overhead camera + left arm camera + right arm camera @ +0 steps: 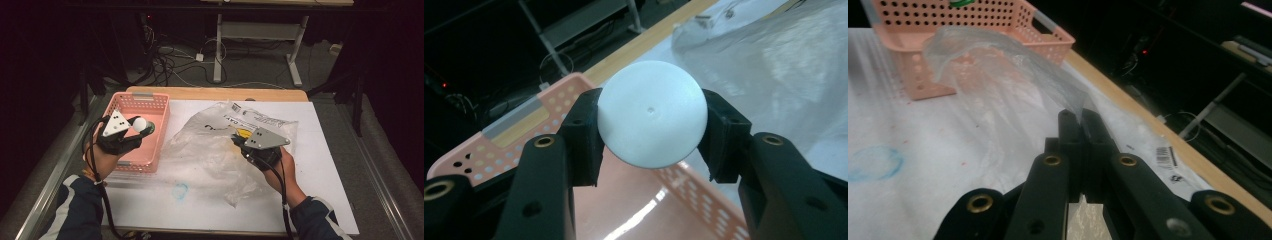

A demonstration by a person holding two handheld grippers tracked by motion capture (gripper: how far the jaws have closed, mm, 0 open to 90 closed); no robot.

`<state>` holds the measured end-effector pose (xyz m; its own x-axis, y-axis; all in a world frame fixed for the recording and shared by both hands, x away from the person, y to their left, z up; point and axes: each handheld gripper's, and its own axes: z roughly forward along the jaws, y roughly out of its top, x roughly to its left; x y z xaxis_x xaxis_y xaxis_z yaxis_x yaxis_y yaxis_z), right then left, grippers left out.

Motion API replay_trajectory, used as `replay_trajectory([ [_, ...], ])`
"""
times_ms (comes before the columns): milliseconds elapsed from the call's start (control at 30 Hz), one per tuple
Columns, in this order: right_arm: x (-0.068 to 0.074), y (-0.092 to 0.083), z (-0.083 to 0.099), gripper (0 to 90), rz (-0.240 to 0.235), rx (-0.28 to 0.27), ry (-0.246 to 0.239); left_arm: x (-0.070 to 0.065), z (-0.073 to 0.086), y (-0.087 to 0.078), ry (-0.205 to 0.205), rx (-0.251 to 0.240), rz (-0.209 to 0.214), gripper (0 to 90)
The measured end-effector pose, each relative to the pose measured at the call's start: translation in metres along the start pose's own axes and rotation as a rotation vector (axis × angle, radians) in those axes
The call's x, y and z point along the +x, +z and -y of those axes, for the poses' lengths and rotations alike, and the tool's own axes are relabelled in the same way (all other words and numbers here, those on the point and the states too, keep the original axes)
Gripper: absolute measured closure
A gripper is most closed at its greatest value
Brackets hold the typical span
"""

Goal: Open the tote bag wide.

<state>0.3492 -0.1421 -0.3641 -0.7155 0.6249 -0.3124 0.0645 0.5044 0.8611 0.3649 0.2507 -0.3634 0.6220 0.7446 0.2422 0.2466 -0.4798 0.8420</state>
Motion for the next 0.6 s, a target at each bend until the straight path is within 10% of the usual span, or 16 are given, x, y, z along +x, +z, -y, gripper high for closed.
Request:
replay_trajectory([
  [600, -0.005, 0.007, -0.014, 90.0, 0.046, -0.031, 0.034, -0.064, -0.031, -0.008, 0.126, -0.136, 0.119, 48.3],
])
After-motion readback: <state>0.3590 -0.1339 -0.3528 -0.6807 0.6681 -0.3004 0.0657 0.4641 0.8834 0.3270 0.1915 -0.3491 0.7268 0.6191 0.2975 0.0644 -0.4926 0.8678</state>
